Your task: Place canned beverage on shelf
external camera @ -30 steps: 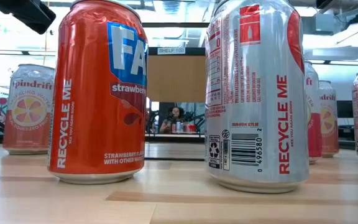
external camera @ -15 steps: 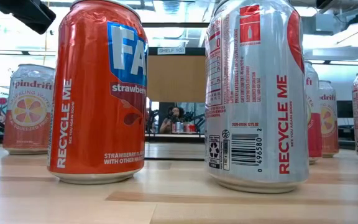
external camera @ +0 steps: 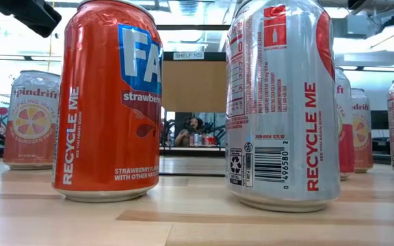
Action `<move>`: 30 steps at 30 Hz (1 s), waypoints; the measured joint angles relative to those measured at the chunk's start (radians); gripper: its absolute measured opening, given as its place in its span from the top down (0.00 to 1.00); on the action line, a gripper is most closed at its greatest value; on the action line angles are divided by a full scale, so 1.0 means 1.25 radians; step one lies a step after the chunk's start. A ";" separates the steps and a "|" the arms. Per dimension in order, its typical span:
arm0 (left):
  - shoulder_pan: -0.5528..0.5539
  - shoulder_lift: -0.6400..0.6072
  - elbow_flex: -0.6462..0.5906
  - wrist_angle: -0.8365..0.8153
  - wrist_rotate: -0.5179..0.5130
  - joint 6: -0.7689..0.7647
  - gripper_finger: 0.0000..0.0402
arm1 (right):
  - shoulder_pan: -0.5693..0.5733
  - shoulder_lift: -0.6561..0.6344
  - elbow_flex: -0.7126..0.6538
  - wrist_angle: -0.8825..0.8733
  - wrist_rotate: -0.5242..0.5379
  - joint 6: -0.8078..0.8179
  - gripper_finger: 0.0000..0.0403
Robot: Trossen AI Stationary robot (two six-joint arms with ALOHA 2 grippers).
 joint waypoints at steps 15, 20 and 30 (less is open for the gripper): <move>0.000 0.000 0.000 0.000 0.000 -0.009 1.00 | 0.000 0.000 0.000 0.000 0.000 0.000 1.00; 0.000 0.000 0.000 0.082 0.000 -0.092 1.00 | 0.000 0.000 0.000 0.000 0.000 0.000 1.00; 0.000 0.000 -0.074 0.286 -0.004 -0.130 1.00 | 0.000 0.000 0.000 0.000 0.000 0.000 1.00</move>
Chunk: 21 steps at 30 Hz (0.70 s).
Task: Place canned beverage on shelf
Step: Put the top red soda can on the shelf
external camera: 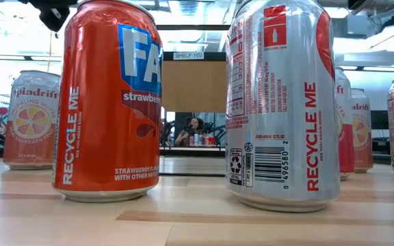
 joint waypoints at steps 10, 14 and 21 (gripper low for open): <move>0.000 0.032 -0.219 0.572 0.060 -0.143 1.00 | 0.000 0.000 0.000 0.000 0.000 0.000 1.00; 0.000 0.049 -0.256 0.622 0.004 -0.216 1.00 | 0.000 0.000 0.000 0.000 0.000 0.000 1.00; 0.000 0.106 -0.267 0.584 -0.136 -0.429 1.00 | 0.000 0.000 0.000 -0.004 0.000 0.000 1.00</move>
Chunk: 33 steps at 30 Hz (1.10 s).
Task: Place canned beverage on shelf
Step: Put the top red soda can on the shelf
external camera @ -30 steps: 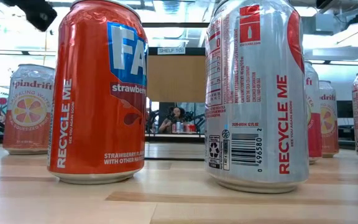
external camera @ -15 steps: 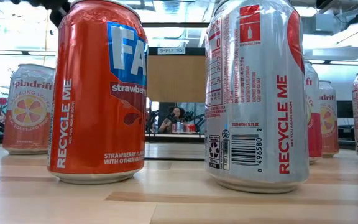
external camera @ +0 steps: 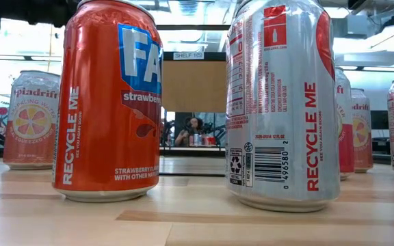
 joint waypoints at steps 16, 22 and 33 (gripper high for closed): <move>0.000 0.107 0.000 -0.038 -0.130 -0.077 1.00 | -0.002 0.000 0.000 -0.026 0.014 -0.001 1.00; 0.000 0.133 0.000 -0.037 -0.103 -0.078 1.00 | -0.002 0.011 -0.008 0.019 0.072 0.099 1.00; 0.001 0.145 0.001 -0.100 -0.137 -0.096 1.00 | -0.002 0.069 -0.008 0.051 0.106 0.226 1.00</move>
